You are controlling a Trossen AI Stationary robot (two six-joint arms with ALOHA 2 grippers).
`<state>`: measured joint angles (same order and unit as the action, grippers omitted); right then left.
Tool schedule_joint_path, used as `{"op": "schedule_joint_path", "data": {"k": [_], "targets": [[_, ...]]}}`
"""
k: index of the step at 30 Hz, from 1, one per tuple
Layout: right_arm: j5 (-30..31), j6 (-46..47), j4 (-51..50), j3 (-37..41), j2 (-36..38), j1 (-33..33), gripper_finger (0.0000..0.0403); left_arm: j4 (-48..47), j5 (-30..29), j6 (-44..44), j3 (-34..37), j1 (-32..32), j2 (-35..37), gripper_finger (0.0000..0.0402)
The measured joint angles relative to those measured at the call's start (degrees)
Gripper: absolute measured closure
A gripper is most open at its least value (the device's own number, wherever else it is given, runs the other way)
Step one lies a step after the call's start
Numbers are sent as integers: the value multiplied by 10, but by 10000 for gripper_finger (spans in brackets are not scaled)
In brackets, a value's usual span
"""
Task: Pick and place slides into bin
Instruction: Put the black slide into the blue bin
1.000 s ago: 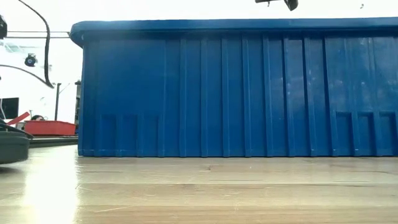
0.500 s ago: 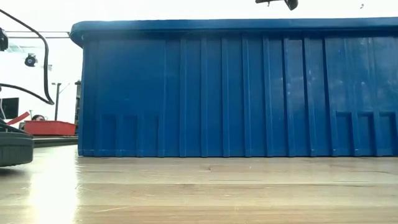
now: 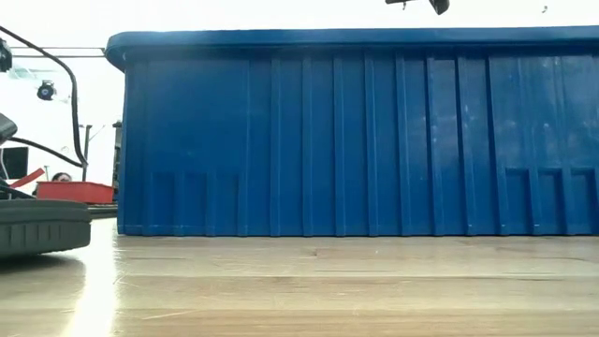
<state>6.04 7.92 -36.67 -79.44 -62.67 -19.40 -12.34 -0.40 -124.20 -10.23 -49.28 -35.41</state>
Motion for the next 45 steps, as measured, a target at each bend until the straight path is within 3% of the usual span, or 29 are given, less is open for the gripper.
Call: {"op": "schedule_joint_path", "data": {"k": [6, 13, 27, 30, 37, 43, 45], "targets": [[0, 0, 1, 0, 0, 0, 346, 14, -9, 2, 6, 0, -25, 196], [0, 0, 1, 0, 0, 0, 346, 122, -17, 8, 41, 0, -46, 208], [0, 0, 2, 0, 0, 0, 346, 160, -17, 92, 42, 0, -51, 391], [0, 0, 2, 0, -1, 0, 346, 167, -25, 109, 42, 0, -50, 395], [0, -9, 8, 0, -1, 0, 346, 263, -110, 195, 42, 0, -44, 400], [0, -9, 19, 0, -1, 0, 346, 298, -114, 213, 35, 0, -39, 401], [-27, -4, 36, 0, -2, 0, 346, 344, -115, 238, 35, 0, -39, 401]]}}
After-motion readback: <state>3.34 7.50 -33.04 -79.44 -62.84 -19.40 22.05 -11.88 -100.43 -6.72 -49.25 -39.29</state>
